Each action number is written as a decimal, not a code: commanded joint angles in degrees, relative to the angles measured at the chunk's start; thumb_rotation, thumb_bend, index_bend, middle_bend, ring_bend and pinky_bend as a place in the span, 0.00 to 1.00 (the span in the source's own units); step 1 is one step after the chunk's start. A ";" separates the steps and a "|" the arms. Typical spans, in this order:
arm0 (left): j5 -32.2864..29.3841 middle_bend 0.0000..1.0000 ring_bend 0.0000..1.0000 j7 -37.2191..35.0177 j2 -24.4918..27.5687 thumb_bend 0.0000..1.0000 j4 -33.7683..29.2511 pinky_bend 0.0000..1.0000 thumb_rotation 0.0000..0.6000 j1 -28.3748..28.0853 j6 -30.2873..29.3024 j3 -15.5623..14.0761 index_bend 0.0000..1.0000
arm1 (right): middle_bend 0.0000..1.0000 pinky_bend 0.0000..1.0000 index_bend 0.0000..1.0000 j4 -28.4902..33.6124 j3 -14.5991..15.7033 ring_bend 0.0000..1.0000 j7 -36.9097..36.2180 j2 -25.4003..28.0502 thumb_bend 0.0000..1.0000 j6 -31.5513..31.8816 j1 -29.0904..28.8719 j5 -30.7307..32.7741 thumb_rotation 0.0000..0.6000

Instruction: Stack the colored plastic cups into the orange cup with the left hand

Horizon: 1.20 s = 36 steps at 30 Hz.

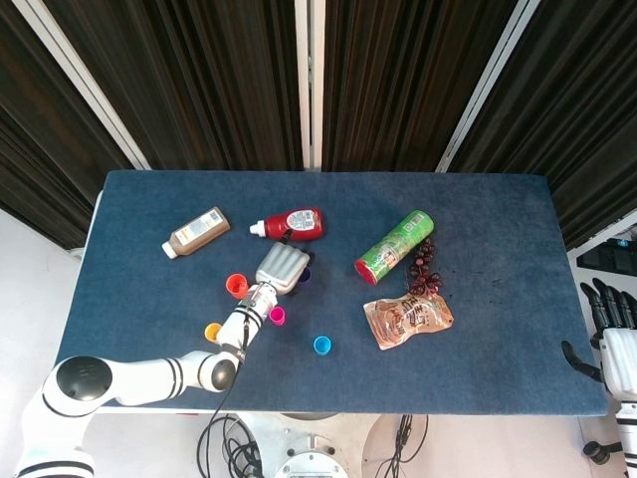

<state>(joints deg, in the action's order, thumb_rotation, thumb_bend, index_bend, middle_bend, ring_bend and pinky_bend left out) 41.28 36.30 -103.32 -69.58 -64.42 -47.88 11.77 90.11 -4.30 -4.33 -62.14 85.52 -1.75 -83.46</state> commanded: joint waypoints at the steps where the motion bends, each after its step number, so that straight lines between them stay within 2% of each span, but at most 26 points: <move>1: 0.34 0.44 0.46 -0.08 -0.50 0.25 0.69 0.02 1.00 -0.09 -0.12 0.02 0.44 | 0.00 0.00 0.00 -0.20 -0.05 0.00 -0.17 -0.11 0.24 -0.13 -0.05 0.06 1.00; 6: 0.59 0.47 0.48 0.02 -0.67 0.26 0.80 0.03 1.00 0.04 -0.59 0.21 0.47 | 0.00 0.00 0.00 -0.42 -0.03 0.00 -0.40 -0.24 0.25 -0.07 -0.06 -0.14 1.00; 10: 2.46 0.47 0.48 0.11 1.52 0.26 -3.16 0.03 1.00 0.59 -3.32 0.91 0.48 | 0.00 0.00 0.00 -0.52 -0.14 0.00 -0.46 -0.14 0.25 -0.08 -0.07 -0.04 1.00; 15: 5.03 0.48 0.48 2.03 8.50 0.26 -14.17 0.03 1.00 3.20 -9.63 0.82 0.48 | 0.00 0.00 0.00 -0.27 -0.14 0.00 -0.21 0.00 0.25 -0.20 -0.21 -0.23 1.00; 21: 2.21 0.48 0.48 4.57 18.54 0.26 -27.56 0.03 1.00 7.89 -15.22 -0.41 0.48 | 0.00 0.00 0.00 -0.09 -0.01 0.00 0.65 -0.39 0.25 -0.93 -0.69 -0.44 1.00; 24: 0.43 0.48 0.48 6.18 22.07 0.26 -30.78 0.03 1.00 9.27 -16.71 -1.41 0.48 | 0.00 0.00 0.00 0.46 0.09 0.00 1.36 -0.63 0.25 -0.93 -0.93 -0.96 1.00; 30: -3.35 0.48 0.48 7.14 25.75 0.26 -32.67 0.02 1.00 10.77 -15.45 -3.62 0.48 | 0.00 0.00 0.00 1.41 0.21 0.00 2.77 -0.82 0.25 -0.72 -1.09 -1.47 1.00; 36: -4.27 0.48 0.48 6.02 24.95 0.26 -31.26 0.02 1.00 11.04 -13.49 -4.75 0.48 | 0.00 0.00 0.00 1.72 0.01 0.00 3.25 -0.81 0.25 -0.36 -1.11 -1.42 1.00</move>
<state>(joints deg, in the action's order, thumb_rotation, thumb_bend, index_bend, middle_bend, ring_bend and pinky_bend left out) 36.91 42.69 -77.96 -101.27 -53.49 -61.59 7.15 91.81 -4.28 -1.10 -62.94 85.14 -2.86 -84.86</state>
